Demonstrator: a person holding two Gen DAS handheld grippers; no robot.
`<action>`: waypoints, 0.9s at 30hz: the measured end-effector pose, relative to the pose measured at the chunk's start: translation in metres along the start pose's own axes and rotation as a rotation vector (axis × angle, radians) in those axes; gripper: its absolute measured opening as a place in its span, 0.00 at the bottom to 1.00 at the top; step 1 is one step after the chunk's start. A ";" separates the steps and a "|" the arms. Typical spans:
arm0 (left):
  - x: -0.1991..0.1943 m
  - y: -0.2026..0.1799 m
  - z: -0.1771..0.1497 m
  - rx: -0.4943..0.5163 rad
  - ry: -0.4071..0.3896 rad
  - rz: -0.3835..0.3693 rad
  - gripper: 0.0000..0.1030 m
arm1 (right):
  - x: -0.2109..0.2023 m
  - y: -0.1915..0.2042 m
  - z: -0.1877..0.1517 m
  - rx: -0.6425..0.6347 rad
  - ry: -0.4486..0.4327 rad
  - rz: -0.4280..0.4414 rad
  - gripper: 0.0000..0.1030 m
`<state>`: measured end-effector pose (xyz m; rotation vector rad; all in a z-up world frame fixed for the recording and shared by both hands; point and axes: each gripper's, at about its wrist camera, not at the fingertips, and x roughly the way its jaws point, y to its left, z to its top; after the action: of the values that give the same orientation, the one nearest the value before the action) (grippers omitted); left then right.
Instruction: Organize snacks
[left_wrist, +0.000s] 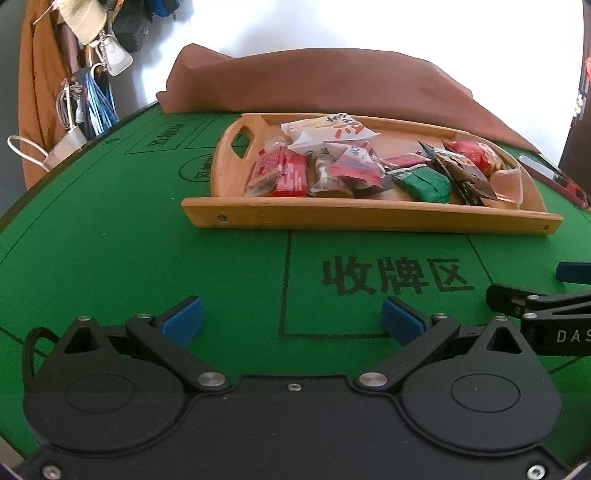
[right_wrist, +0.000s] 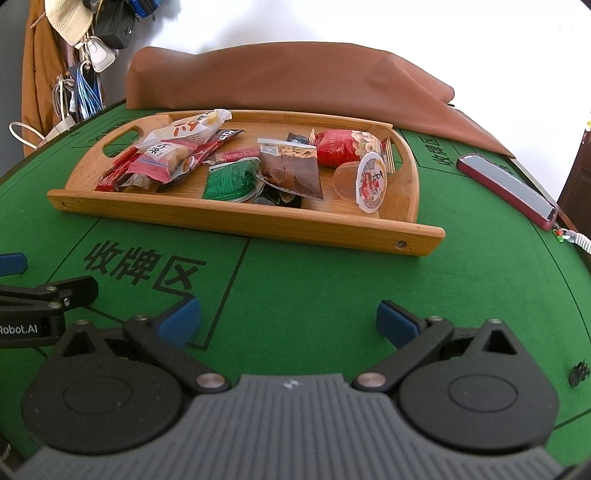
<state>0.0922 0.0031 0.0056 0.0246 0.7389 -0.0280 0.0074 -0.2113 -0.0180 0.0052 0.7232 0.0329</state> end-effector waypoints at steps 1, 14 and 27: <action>0.000 0.000 0.000 0.000 0.000 0.000 1.00 | 0.000 0.000 0.000 -0.001 0.000 0.001 1.00; 0.000 0.000 -0.001 -0.015 -0.005 0.012 1.00 | 0.000 0.000 0.000 -0.001 0.000 0.001 1.00; 0.000 0.000 -0.001 -0.018 -0.005 0.015 1.00 | 0.000 0.000 0.000 0.000 0.000 0.001 1.00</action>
<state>0.0918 0.0034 0.0049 0.0134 0.7342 -0.0071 0.0073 -0.2112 -0.0181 0.0054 0.7232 0.0338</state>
